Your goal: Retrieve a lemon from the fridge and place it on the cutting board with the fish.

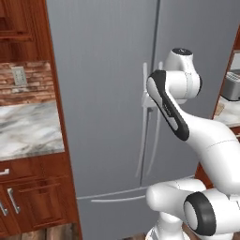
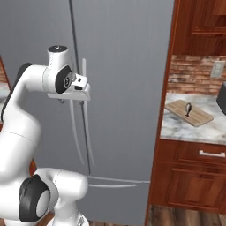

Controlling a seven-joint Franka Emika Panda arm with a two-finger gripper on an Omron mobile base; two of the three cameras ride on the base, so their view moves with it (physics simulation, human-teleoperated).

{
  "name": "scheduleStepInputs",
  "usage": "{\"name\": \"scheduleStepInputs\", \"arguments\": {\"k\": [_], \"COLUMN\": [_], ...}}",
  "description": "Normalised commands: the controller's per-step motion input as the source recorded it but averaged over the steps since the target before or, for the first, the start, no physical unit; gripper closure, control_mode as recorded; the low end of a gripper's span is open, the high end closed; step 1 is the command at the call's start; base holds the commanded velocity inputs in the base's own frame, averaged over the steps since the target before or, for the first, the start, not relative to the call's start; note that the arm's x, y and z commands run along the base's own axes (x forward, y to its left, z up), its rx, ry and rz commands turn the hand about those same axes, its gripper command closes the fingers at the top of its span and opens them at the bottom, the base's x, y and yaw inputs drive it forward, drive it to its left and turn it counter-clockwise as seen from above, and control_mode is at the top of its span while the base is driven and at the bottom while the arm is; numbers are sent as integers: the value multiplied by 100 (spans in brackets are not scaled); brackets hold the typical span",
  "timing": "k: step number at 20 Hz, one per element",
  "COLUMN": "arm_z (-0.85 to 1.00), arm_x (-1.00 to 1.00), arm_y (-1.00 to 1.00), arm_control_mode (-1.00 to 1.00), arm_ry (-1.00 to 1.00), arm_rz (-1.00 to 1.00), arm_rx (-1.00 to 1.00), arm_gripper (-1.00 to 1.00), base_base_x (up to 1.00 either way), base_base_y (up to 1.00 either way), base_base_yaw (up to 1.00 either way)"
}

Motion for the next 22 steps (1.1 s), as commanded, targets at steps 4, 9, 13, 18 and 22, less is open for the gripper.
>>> {"name": "scheduleStepInputs", "arguments": {"k": [4,9,13,18,22], "arm_z": [0,0,0,0,0], "arm_x": [0,0,0,0,0], "arm_y": [0,0,0,0,0], "arm_control_mode": [100,100,100,100,100], "arm_ry": [0,0,0,0,0], "arm_rz": [0,0,0,0,0], "arm_rx": [0,0,0,0,0], "arm_gripper": [-100,-100,-100,-100,-100], "base_base_x": [-49,-61,-41,-21,-10], "base_base_y": [-21,0,0,-1,0], "base_base_yaw": [-3,-6,-4,-2,0]}}
